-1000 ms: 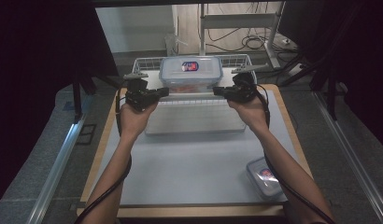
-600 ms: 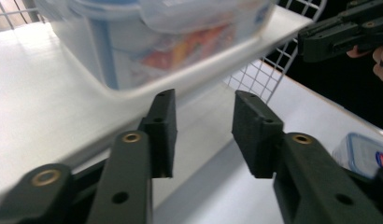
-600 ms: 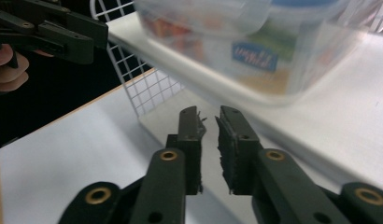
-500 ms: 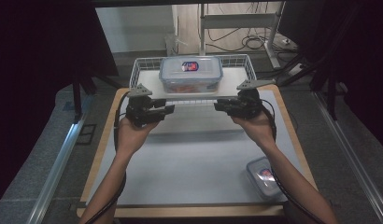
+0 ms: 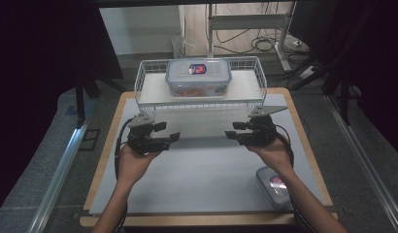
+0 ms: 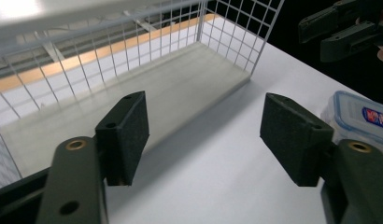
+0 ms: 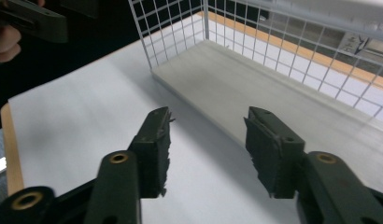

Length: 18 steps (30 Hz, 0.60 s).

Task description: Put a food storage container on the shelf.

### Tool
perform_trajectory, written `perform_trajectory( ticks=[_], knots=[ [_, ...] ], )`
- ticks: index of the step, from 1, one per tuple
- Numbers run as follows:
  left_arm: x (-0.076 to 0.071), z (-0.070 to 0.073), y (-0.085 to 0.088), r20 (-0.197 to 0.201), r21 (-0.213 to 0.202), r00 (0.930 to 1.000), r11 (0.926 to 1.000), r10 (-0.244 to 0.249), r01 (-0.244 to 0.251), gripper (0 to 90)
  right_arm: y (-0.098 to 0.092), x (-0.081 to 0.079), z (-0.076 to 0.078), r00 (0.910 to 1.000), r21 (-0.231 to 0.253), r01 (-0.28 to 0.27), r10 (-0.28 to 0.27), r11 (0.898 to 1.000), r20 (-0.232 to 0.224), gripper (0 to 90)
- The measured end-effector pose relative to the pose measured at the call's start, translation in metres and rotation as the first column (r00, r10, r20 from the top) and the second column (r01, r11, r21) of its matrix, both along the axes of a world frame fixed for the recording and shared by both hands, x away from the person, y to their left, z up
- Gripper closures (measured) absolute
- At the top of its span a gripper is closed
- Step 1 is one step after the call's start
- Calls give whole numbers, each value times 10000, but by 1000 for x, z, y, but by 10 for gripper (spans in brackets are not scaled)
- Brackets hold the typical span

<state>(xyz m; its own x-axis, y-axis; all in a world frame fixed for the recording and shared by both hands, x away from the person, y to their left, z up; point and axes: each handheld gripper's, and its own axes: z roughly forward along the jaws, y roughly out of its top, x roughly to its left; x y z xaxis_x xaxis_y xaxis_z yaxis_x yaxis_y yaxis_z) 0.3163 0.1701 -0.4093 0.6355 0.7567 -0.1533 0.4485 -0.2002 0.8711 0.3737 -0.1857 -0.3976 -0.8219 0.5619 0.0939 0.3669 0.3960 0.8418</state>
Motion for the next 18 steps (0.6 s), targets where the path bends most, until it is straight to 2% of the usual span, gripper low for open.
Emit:
perform_trajectory(
  ticks=[6, 10, 13, 15, 18],
  knots=[
    [-16, -21, 2, -136, 305, 9997, 9993, 207, -203, 260, -7, -11, -14, 9992, -367, 211, -198, 9991, 358, 402],
    [-24, -38, 5, -148, 400, 9994, 9987, 315, -309, 247, -12, -16, -25, 9988, -472, 288, -269, 9985, 410, 366],
    [-25, -49, 8, -282, 715, 9983, 9963, 505, -483, 235, -14, -19, -35, 9986, -587, 384, -362, 9975, 391, 341],
    [-27, -55, 10, -384, 569, 9978, 9970, 548, -526, 225, -16, -21, -41, 9988, -636, 371, -350, 9973, 337, 326],
    [-30, -61, 10, -401, 639, 9978, 9967, 528, -502, 190, -18, -24, -47, 9989, -792, 361, -337, 9962, 314, 300]
  ],
)
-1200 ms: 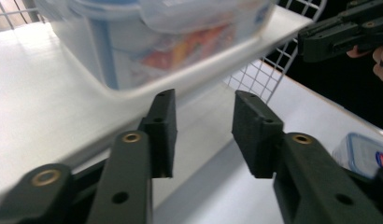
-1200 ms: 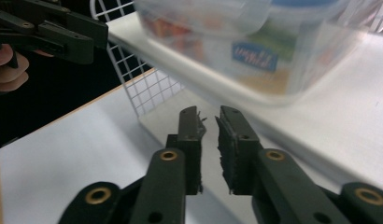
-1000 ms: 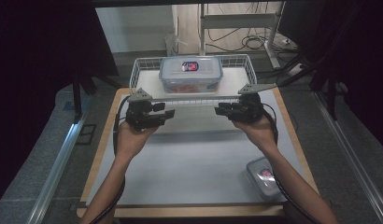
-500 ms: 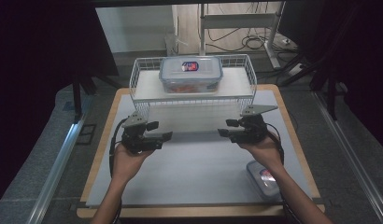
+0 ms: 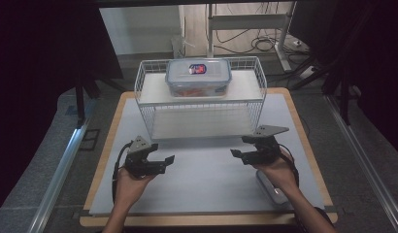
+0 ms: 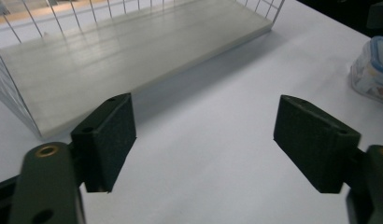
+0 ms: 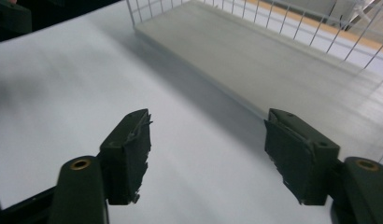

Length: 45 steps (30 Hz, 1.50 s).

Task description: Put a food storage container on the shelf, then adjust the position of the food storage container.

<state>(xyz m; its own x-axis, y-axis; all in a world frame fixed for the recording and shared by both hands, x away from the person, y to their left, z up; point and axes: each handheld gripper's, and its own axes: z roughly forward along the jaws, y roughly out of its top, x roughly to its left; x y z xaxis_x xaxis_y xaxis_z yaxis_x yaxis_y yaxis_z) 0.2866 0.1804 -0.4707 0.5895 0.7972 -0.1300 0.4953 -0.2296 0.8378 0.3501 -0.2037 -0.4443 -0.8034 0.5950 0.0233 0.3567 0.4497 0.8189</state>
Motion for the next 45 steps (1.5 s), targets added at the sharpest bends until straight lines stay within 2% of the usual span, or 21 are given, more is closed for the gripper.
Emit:
perform_trajectory(
  ticks=[2, 4, 8, 11, 15, 20, 24, 34, 36, 37, 42, 45],
  knots=[
    [-2, -4, -1, 40, 179, 10000, 9998, 10, -11, 150, -1, -3, -4, 9999, -191, -107, 108, 9998, 54, 272],
    [-6, -8, -1, 32, 228, 10000, 9997, 84, -85, 109, -2, -5, -6, 10000, -179, -75, 76, 9998, 27, 245],
    [-14, -16, 2, -10, 45, 9996, 9996, 268, -268, 53, -7, -8, -9, 9999, -167, 150, -150, 9997, -24, 217],
    [-23, -22, 2, 208, 451, 9990, 9981, 406, -415, 16, -13, -10, -13, 9994, -278, 315, -319, 9991, -147, 217],
    [-33, -28, 2, 641, 732, 9969, 9960, 464, -511, 0, -21, -14, -20, 9983, -507, 527, -540, 9973, -237, 217],
    [-40, -32, 6, 845, 843, 9947, 9943, 585, -657, 0, -28, -18, -27, 9971, -655, 670, -691, 9956, -314, 217],
    [-39, -32, 8, 799, 675, 9944, 9950, 686, -741, 1, -31, -19, -30, 9966, -778, 711, -740, 9944, -360, 218],
    [-39, -32, 7, 780, 971, 9948, 9926, 650, -725, 5, -36, -20, -29, 9918, -758, 1005, -1059, 9920, -712, 211],
    [-39, -32, 7, 793, 953, 9948, 9929, 641, -716, 6, -41, -22, -29, 9902, -841, 1155, -1214, 9897, -696, 271],
    [-39, -31, 7, 806, 937, 9947, 9930, 645, -719, 7, -45, -24, -27, 9894, -918, 1146, -1219, 9892, -783, 349],
    [-38, -31, 5, 765, 877, 9955, 9942, 553, -620, 9, -66, -33, -19, 9840, -698, 1365, -1433, 9882, -1057, 700],
    [-38, -32, 2, 742, 936, 9963, 9944, 431, -499, 13, -80, -38, -16, 9808, -798, 1622, -1696, 9835, -966, 835]
  ],
)
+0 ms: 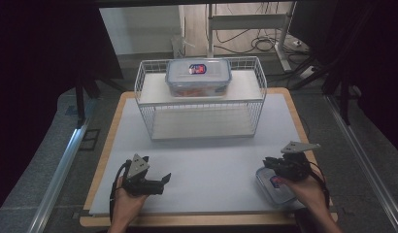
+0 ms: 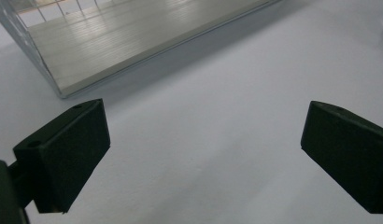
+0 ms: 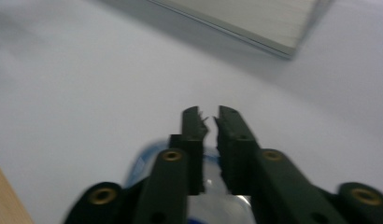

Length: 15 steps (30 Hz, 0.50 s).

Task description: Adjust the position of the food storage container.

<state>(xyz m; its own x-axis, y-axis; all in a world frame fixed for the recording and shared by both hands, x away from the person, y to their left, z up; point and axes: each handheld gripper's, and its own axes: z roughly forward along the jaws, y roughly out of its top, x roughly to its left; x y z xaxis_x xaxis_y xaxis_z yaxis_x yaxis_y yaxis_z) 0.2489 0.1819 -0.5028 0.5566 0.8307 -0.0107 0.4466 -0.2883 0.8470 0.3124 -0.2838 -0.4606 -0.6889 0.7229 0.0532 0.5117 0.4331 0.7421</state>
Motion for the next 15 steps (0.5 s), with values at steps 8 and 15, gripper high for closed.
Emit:
perform_trajectory(
  ticks=[8, 15],
  knots=[
    [1, -1, -4, -18, 152, 10000, 9998, -92, 92, 20, -50, -17, -3, 9890, -515, 1475, -1480, 9877, -56, 894],
    [1, -1, -4, -26, 74, 10000, 10000, -66, 67, 30, -63, -27, -19, 9830, -989, 1699, -1756, 9805, -527, 893]
  ],
)
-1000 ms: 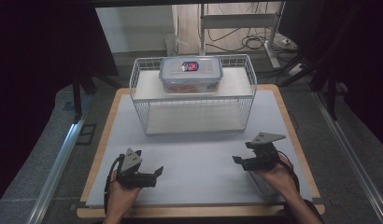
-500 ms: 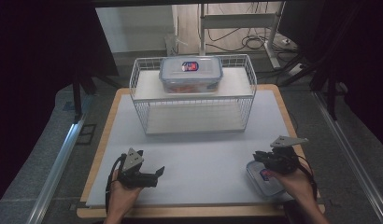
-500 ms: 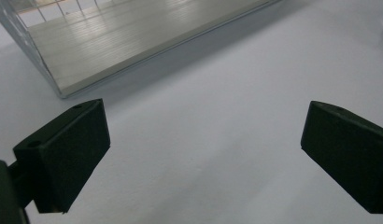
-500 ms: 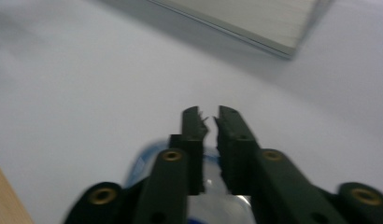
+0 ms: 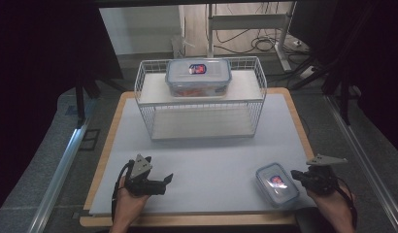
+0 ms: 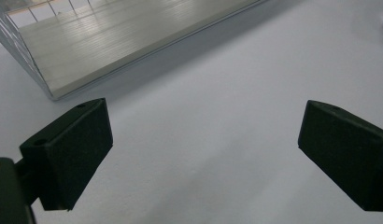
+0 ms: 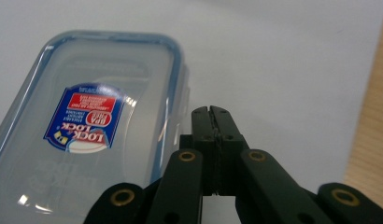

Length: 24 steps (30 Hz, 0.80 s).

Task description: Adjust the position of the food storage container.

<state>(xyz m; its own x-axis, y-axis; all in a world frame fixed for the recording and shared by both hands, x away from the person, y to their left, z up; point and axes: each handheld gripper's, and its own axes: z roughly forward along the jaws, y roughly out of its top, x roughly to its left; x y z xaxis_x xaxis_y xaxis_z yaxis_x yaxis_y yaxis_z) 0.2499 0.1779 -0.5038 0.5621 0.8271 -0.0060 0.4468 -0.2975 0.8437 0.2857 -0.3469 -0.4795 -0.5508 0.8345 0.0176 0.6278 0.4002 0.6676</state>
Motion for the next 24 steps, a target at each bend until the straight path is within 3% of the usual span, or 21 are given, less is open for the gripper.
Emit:
perform_trajectory(
  ticks=[9, 18, 21, 24],
  knots=[
    [1, -2, -1, -65, -69, 9999, 9999, -92, 92, 32, 21, 9, 0, 9999, -331, -125, 126, 9994, 30, 895],
    [1, -2, -3, -63, -44, 9999, 9999, -151, 151, 34, 54, 26, -3, 9936, -392, -1126, 1126, 9929, 0, 892],
    [1, -1, -1, -55, -120, 9999, 9999, -110, 109, 36, 46, 23, 0, 9939, -372, -1100, 1102, 9932, 15, 891],
    [2, -2, 0, -117, -283, 9999, 9996, -85, 81, 36, 29, 8, 3, 9962, -171, -871, 870, 9961, -70, 892]
  ],
)
